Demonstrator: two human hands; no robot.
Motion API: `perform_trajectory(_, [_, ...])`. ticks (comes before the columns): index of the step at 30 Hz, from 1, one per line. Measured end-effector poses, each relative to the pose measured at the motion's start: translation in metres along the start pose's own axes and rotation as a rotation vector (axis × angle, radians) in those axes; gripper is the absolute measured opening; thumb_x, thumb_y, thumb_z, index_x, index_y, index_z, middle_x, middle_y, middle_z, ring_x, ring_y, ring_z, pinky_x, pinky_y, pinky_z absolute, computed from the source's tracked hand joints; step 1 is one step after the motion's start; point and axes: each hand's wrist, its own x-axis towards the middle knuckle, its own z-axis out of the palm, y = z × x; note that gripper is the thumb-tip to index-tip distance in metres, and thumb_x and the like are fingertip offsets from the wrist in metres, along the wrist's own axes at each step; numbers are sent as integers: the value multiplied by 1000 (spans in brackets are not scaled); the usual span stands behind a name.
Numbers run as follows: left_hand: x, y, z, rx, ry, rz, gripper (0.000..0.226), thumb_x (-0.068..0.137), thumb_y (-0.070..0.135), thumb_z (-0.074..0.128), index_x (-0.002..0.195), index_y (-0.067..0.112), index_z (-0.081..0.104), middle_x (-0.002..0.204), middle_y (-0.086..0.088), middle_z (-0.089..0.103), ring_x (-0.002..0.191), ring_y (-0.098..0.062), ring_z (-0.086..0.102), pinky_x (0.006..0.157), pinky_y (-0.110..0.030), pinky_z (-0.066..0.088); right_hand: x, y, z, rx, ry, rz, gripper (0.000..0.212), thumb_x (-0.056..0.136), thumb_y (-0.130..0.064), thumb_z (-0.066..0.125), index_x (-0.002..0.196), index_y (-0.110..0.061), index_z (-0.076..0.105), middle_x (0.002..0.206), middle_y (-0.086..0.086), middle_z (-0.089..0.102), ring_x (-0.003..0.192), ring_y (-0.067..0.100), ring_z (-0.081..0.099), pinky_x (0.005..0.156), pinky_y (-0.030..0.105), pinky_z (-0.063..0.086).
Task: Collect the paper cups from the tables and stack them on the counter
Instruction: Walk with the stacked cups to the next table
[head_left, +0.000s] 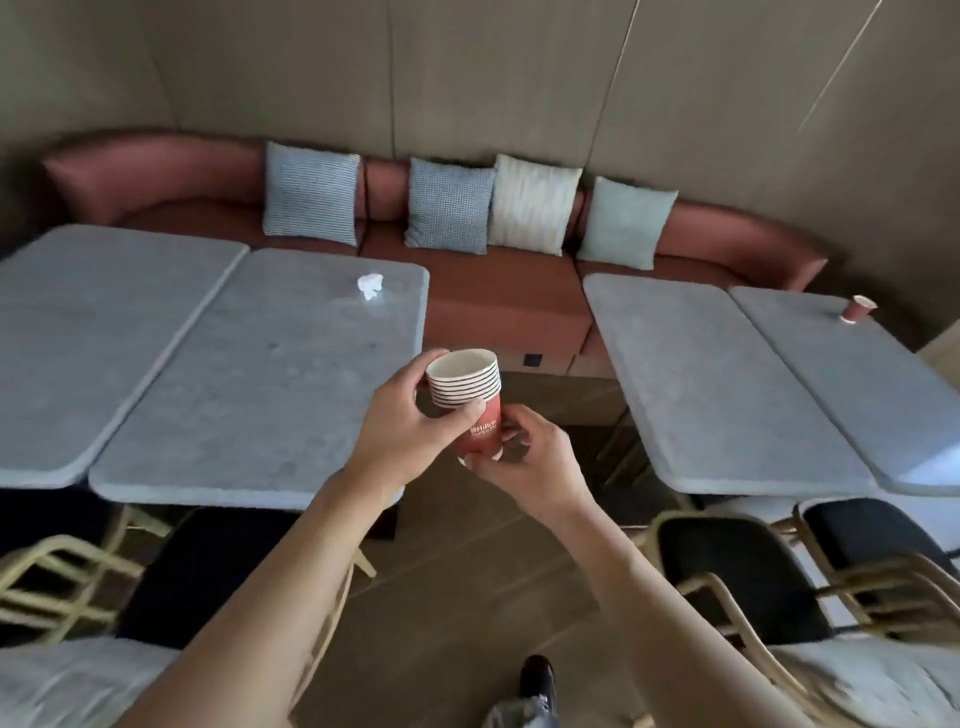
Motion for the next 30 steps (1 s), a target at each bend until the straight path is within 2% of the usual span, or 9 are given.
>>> perform_trajectory(3, [16, 3, 4, 57, 82, -22, 65, 75, 63, 79, 134, 41, 62, 122, 30, 68, 118, 6, 60, 84, 2, 40, 31, 11, -1, 17, -64, -54, 45, 70, -44, 88, 110, -34, 70, 99, -19, 73, 98, 4, 69, 83, 12, 50])
perform_trajectory(5, [29, 6, 12, 79, 119, -42, 61, 75, 61, 79, 131, 45, 60, 120, 33, 67, 116, 7, 60, 83, 1, 40, 51, 19, -8, 39, -86, -81, 46, 70, -44, 88, 111, -33, 70, 100, -20, 73, 98, 3, 69, 84, 9, 48])
perform_trajectory(9, [62, 15, 48, 133, 174, -38, 50, 80, 54, 80, 125, 53, 59, 119, 37, 65, 116, 9, 59, 84, 1, 41, 92, 48, -37, 70, -126, -120, 48, 71, -48, 87, 113, -34, 69, 103, -20, 72, 101, 2, 68, 85, 9, 48])
perform_trajectory(12, [90, 28, 85, 161, 191, -23, 54, 77, 59, 78, 127, 52, 58, 119, 41, 64, 118, 9, 58, 86, 2, 41, 120, 73, -68, 79, -139, -124, 54, 71, -51, 87, 119, -35, 67, 107, -22, 70, 104, 1, 66, 86, 10, 48])
perform_trajectory(15, [119, 40, 121, 199, 191, -20, 56, 76, 62, 76, 127, 58, 54, 119, 53, 55, 119, 21, 51, 85, 5, 39, 147, 97, -101, 82, -142, -130, 58, 71, -57, 86, 122, -39, 64, 110, -24, 70, 104, -1, 65, 85, 11, 48])
perform_trajectory(18, [143, 47, 153, 223, 183, -15, 52, 80, 53, 80, 121, 66, 52, 119, 52, 56, 118, 23, 51, 84, 5, 39, 170, 119, -127, 95, -131, -133, 58, 70, -58, 86, 121, -42, 63, 109, -26, 69, 104, -1, 65, 83, 9, 47])
perform_trajectory(22, [170, 45, 189, 227, 167, -33, 57, 84, 37, 87, 131, 50, 57, 119, 50, 59, 116, 22, 54, 84, 4, 40, 188, 150, -149, 145, -116, -128, 61, 71, -56, 88, 124, -37, 64, 111, -24, 69, 105, 1, 66, 89, 16, 53])
perform_trajectory(27, [209, 36, 218, 241, 133, -37, 62, 85, 40, 87, 137, 48, 52, 115, 58, 52, 116, 28, 48, 82, 6, 39, 217, 176, -170, 165, -110, -101, 64, 71, -59, 87, 127, -39, 62, 114, -27, 67, 108, -2, 64, 84, 7, 48])
perform_trajectory(30, [234, 25, 231, 243, 113, -64, 65, 86, 42, 87, 142, 44, 54, 119, 48, 58, 119, 24, 50, 85, 2, 45, 239, 190, -176, 161, -105, -82, 65, 71, -57, 87, 128, -36, 63, 114, -26, 68, 107, -2, 64, 83, 5, 49])
